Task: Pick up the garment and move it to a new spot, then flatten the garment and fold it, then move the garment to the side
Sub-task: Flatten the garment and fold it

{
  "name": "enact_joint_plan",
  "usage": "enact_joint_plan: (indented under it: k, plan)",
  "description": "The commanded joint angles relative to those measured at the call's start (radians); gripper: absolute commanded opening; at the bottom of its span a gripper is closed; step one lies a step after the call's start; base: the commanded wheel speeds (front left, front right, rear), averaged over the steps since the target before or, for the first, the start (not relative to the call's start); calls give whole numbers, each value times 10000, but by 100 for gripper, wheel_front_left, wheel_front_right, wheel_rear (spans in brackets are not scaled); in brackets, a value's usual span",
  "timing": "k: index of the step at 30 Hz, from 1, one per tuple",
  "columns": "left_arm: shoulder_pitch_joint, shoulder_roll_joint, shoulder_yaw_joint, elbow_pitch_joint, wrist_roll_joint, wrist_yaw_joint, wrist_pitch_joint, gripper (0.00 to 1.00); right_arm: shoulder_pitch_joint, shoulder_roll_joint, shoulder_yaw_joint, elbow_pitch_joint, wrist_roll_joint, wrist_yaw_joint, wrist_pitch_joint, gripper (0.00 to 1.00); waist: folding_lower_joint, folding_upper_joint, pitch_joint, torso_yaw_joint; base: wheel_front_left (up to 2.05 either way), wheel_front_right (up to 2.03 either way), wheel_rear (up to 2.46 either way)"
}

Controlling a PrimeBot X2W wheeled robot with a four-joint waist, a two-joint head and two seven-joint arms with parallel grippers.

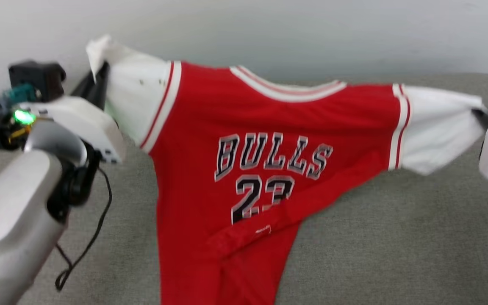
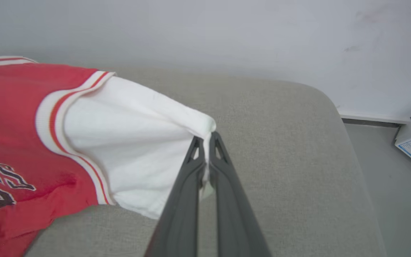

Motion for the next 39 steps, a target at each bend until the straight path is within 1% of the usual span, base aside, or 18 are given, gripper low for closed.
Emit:
enact_joint_plan:
  k: [1, 4, 5, 11, 16, 19, 23, 27, 31, 36, 39]
  plan:
    - [-487, -130, 141, 335, -20, -130, -148, 0, -539, -122, 14, 136, -13, -7, -121, 0, -1, -1, 135, 38, 0, 0, 0]
    - [-1493, -521, 377, 1236, -60, -495, -416, 0, -1664, -260, -14, 527, -40, -8, -382, 0, -1, -1, 487, 79, 0, 0, 0]
    - [-2273, -746, 552, 1809, -69, -725, -642, 0, -2500, -331, -8, 751, -68, -8, -606, 0, -1, -1, 849, 111, 0, 0, 0]
    - [-4634, -1093, 1022, 3364, 185, -1198, -1327, 0, -5092, -463, 57, 1372, -390, -10, -1410, 0, -1, -1, 2123, 115, 0, 0, 0]
    - [-6634, -1106, 1278, 4349, 547, -1604, -1977, 0, -7338, -427, 28, 1995, -912, -11, -2482, 0, -1, -1, 3261, 85, 0, 0, 0]
    - [-7672, -1011, 1320, 4739, 851, -1811, -2311, 0, -8553, -457, 125, 2286, -1209, -11, -3097, 0, -1, -1, 3931, 47, 0, 0, 0]
    - [-8831, -877, 1381, 5100, 1075, -2086, -2532, 0, -9828, -471, 475, 2709, -1336, -11, -3835, 0, -1, -1, 4799, -108, 0, 0, 0]
    - [-9675, -960, 1565, 5377, 1070, -2244, -2718, 0, -10859, -623, 877, 3044, -1214, -12, -4523, 0, -1, -1, 5613, -165, 0, 0, 0]
    - [-10140, -991, 1690, 5725, 1044, -2428, -2872, 0, -11497, -632, 1361, 3631, -956, -10, -5035, 0, -1, -1, 6276, -254, 0, 0, 0]
    - [-10244, -1028, 1833, 6230, 1022, -2703, -3046, 0, -11868, -688, 1880, 4362, -609, -10, -5581, 0, -1, -1, 6874, -326, 0, 0, 0]
    - [-9975, -1060, 1952, 6523, 1002, -2893, -3124, 0, -11936, -710, 2163, 4825, -430, -12, -5852, 0, -1, -1, 6989, -347, 0, 0, 0]
